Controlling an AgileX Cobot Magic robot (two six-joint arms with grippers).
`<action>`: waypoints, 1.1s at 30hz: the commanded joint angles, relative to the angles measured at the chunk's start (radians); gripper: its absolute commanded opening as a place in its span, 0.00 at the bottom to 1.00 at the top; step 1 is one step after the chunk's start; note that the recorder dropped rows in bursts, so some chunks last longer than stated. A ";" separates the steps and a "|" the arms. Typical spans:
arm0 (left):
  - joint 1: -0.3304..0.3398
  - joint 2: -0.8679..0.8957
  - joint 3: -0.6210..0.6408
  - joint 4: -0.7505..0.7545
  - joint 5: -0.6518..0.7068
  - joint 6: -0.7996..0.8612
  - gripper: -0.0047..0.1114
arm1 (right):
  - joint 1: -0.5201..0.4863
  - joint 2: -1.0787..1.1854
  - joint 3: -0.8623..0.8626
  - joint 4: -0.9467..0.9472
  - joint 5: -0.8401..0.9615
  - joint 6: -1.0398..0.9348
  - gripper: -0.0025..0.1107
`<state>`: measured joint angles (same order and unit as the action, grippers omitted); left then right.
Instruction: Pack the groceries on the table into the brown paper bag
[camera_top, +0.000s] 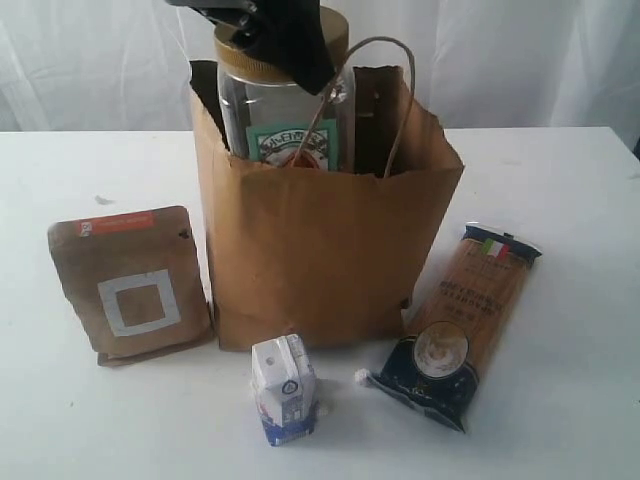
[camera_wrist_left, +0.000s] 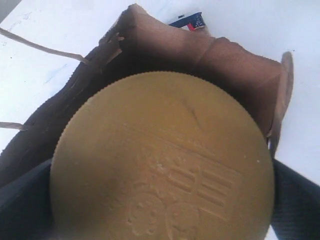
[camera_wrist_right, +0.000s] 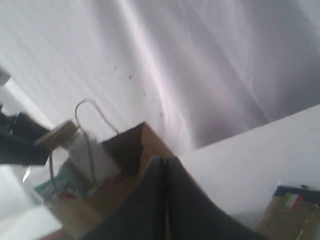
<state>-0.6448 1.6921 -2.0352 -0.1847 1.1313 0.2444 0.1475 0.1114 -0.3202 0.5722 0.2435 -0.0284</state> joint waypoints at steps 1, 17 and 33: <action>-0.005 -0.015 -0.011 -0.024 0.090 0.009 0.95 | 0.048 0.277 -0.226 0.102 0.268 -0.292 0.02; -0.005 -0.017 0.090 -0.024 0.090 0.076 0.95 | 0.073 1.040 -0.729 0.886 0.614 -1.232 0.02; -0.005 -0.017 0.090 -0.055 0.090 0.099 0.95 | 0.243 1.263 -0.825 0.737 0.569 -1.237 0.02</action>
<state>-0.6448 1.6921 -1.9489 -0.2042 1.1313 0.3476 0.3613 1.3429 -1.1412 1.3626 0.8510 -1.2852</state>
